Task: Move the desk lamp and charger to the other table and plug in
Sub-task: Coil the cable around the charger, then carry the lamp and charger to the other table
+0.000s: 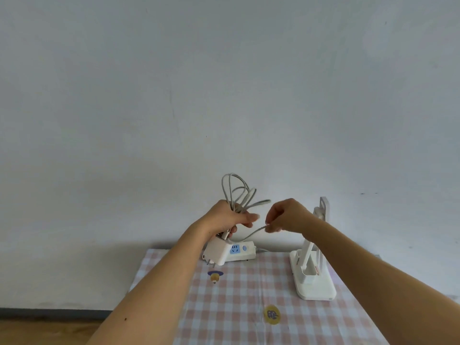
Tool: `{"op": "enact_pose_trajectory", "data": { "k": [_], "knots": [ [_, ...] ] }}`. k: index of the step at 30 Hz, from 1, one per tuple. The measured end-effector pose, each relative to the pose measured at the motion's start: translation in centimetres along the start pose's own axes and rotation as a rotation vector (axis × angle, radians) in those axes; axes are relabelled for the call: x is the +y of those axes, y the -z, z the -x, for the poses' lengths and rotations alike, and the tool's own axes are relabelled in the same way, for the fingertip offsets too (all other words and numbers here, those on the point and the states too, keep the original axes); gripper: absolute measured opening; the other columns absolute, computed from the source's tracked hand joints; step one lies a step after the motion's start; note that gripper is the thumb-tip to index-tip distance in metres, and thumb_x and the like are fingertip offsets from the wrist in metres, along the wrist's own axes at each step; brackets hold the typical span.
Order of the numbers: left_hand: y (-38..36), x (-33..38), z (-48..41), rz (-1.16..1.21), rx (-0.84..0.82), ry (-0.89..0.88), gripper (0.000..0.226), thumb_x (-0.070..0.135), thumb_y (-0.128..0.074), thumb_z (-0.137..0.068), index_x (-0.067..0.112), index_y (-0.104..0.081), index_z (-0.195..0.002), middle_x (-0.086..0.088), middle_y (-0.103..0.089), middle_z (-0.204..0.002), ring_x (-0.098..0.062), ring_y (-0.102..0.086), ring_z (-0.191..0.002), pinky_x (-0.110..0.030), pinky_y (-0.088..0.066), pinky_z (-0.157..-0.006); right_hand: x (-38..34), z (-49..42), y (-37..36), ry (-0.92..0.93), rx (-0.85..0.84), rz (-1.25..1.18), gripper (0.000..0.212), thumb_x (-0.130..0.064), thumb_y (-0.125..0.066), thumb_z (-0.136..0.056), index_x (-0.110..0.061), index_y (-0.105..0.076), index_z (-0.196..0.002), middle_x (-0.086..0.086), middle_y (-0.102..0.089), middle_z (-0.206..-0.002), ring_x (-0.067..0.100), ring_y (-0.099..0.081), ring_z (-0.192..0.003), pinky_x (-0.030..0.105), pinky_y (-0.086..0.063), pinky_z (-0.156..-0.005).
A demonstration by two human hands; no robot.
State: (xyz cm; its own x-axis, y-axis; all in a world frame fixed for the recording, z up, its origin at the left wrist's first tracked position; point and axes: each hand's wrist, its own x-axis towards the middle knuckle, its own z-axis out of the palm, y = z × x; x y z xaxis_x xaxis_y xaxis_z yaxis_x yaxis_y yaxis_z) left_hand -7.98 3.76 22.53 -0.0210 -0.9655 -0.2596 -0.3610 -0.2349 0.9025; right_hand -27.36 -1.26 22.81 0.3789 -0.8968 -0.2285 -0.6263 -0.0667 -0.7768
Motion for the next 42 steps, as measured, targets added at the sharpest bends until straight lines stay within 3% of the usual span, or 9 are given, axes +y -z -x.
{"op": "enact_pose_trajectory", "data": {
  "k": [3, 7, 14, 16, 25, 30, 35, 40, 42],
  "knots": [
    [-0.4, -0.1, -0.3, -0.108, -0.017, 0.026, 0.033, 0.042, -0.086, -0.059, 0.017, -0.074, -0.076, -0.002, -0.06, -0.058, -0.012, -0.046, -0.044, -0.021, -0.041, -0.045, -1.1, -0.1, 0.6, 0.027, 0.066, -0.064, 0.017, 0.003, -0.076, -0.066, -0.011, -0.066, -0.064, 0.0, -0.066, -0.055, 0.007, -0.06, -0.05, 0.016, -0.046, -0.051],
    [-0.7, -0.1, -0.4, -0.118, -0.042, 0.034, 0.026, 0.031, -0.087, -0.059, 0.018, -0.073, -0.077, 0.005, -0.058, -0.052, -0.008, -0.048, -0.042, -0.019, -0.042, -0.044, -1.6, 0.2, 1.4, 0.028, 0.113, -0.236, 0.017, 0.008, -0.073, -0.069, -0.005, -0.064, -0.067, 0.01, -0.069, -0.063, 0.017, -0.067, -0.057, 0.023, -0.055, -0.059],
    [-1.5, -0.1, -0.4, -0.064, -0.036, -0.004, 0.022, 0.027, -0.083, -0.067, 0.015, -0.068, -0.079, -0.002, -0.07, -0.071, -0.009, -0.045, -0.043, -0.02, -0.041, -0.046, -2.4, 0.9, 1.5, 0.014, 0.135, -0.577, 0.016, 0.009, -0.072, -0.074, -0.001, -0.061, -0.078, 0.015, -0.07, -0.072, 0.021, -0.072, -0.062, 0.028, -0.061, -0.066],
    [-1.9, -0.2, -0.5, -0.055, -0.016, -0.022, 0.022, 0.031, -0.08, -0.072, 0.015, -0.066, -0.077, 0.003, -0.069, -0.066, -0.009, -0.045, -0.043, -0.019, -0.041, -0.045, -2.6, 1.1, 1.5, 0.017, 0.131, -0.621, 0.016, 0.008, -0.072, -0.075, -0.002, -0.061, -0.081, 0.015, -0.071, -0.074, 0.022, -0.072, -0.064, 0.028, -0.061, -0.066],
    [-4.0, -1.2, -1.4, -0.127, 0.124, -0.039, 0.036, 0.038, -0.058, -0.088, 0.012, -0.053, -0.063, -0.003, -0.056, -0.062, -0.015, -0.045, -0.053, -0.026, -0.042, -0.06, -1.1, 2.5, 2.4, 0.015, 0.291, -0.592, 0.01, -0.004, -0.07, -0.081, -0.007, -0.069, -0.09, 0.011, -0.073, -0.083, 0.021, -0.072, -0.068, 0.027, -0.059, -0.063],
    [-6.2, -1.4, -1.8, 0.17, 0.109, 0.007, 0.025, 0.025, -0.058, -0.093, 0.012, -0.052, -0.072, -0.002, -0.054, -0.057, -0.011, -0.065, -0.056, -0.028, -0.044, -0.061, 1.2, 4.1, 1.7, 0.033, 0.469, -0.63, 0.007, -0.006, -0.063, -0.081, -0.008, -0.069, -0.078, 0.006, -0.07, -0.065, 0.014, -0.062, -0.049, 0.024, -0.053, -0.051],
    [-8.6, -2.2, -2.7, 0.258, 0.149, -0.018, 0.021, 0.02, -0.053, -0.096, 0.008, -0.057, -0.079, 0.0, -0.048, -0.051, -0.017, -0.057, -0.046, -0.027, -0.049, -0.053, 5.4, 5.9, -0.1, -0.071, 0.802, -0.638, 0.013, -0.019, -0.059, -0.075, -0.014, -0.064, -0.064, -0.001, -0.063, -0.05, 0.01, -0.053, -0.042, 0.029, -0.048, -0.051],
    [-10.8, -2.9, -4.1, 0.218, 0.201, -0.002, 0.025, 0.027, -0.054, -0.094, 0.013, -0.06, -0.074, 0.002, -0.043, -0.045, -0.013, -0.045, -0.04, -0.031, -0.052, -0.057, 10.4, 6.6, -2.1, -0.239, 0.782, -0.532, 0.02, -0.013, -0.059, -0.08, -0.018, -0.065, -0.061, -0.003, -0.066, -0.054, 0.013, -0.058, -0.047, 0.017, -0.039, -0.04],
    [-11.5, -3.2, -4.5, 0.174, 0.179, 0.011, 0.029, 0.035, -0.055, -0.093, 0.015, -0.061, -0.072, 0.002, -0.043, -0.046, -0.01, -0.046, -0.037, -0.031, -0.05, -0.057, 11.9, 6.4, -2.5, -0.269, 0.736, -0.514, 0.022, -0.01, -0.059, -0.083, -0.02, -0.068, -0.066, -0.002, -0.069, -0.063, 0.015, -0.06, -0.052, 0.019, -0.044, -0.045]
  ]
}}
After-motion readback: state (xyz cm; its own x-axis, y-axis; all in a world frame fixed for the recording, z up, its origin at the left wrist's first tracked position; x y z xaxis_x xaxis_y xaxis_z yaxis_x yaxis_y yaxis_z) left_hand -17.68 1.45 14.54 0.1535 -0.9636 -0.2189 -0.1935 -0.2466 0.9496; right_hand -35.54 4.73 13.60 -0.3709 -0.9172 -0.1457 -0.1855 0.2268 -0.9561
